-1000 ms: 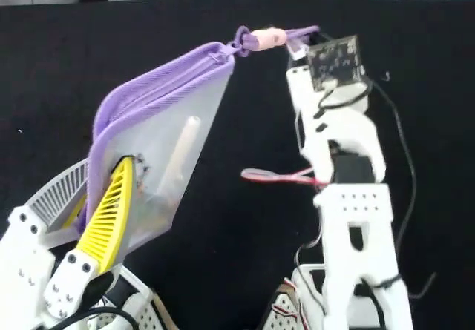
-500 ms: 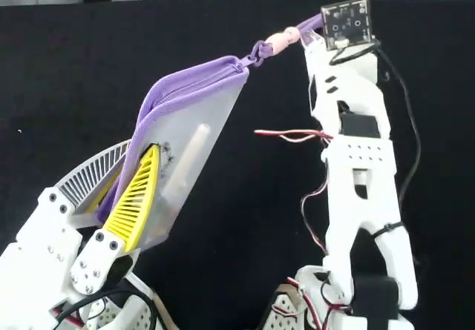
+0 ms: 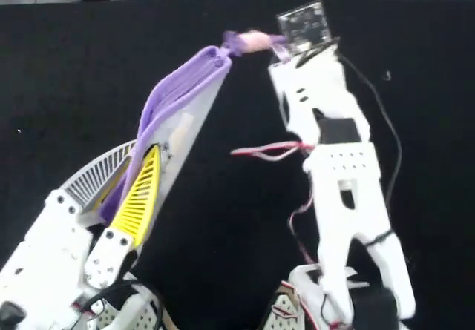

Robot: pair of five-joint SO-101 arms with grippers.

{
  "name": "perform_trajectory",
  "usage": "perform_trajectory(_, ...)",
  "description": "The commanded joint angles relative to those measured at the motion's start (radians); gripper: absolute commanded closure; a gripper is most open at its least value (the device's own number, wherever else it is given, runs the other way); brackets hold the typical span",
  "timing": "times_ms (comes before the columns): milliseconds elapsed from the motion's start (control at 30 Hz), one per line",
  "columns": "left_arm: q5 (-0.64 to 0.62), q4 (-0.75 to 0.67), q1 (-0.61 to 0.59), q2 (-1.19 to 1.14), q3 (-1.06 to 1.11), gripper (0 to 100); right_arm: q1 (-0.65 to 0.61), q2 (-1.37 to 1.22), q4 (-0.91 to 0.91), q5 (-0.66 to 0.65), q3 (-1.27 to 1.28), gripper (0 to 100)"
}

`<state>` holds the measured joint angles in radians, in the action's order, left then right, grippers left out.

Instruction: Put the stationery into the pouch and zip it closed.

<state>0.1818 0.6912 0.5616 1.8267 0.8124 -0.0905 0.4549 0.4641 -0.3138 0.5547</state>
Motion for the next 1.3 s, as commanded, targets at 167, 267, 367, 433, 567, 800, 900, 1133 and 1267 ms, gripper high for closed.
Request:
perform_trajectory(167,0.008,-0.416,-0.182,-0.002,0.567,97,-0.104,0.139,0.221,0.0,-0.067,98.5)
perform_trajectory(267,0.008,-0.585,-0.237,-0.002,0.746,97,-0.104,0.119,0.215,0.0,-0.045,98.3)
perform_trajectory(367,0.008,-0.614,-0.275,-0.002,0.839,97,-0.106,0.064,0.215,0.002,-0.044,98.2)
perform_trajectory(433,0.008,-0.612,-0.309,-0.002,0.872,97,-0.106,0.004,0.209,0.025,-0.054,96.5)
perform_trajectory(567,0.008,-0.591,-0.364,-0.002,0.883,91,-0.106,-0.145,0.176,0.054,-0.097,82.0)
perform_trajectory(800,-0.055,-0.367,-0.374,-0.002,0.754,79,-0.106,-0.384,0.167,0.025,-0.213,70.2)
perform_trajectory(900,-0.124,-0.239,-0.375,-0.002,0.641,77,-0.106,-0.458,0.167,0.025,-0.26,70.3)
perform_trajectory(1133,-0.146,0.04,-0.374,-0.002,0.374,77,-0.101,-0.553,0.169,0.028,-0.349,69.8)
perform_trajectory(1267,-0.143,0.084,-0.374,-0.002,0.318,77,-0.077,-0.499,0.215,0.026,-0.38,69.8)
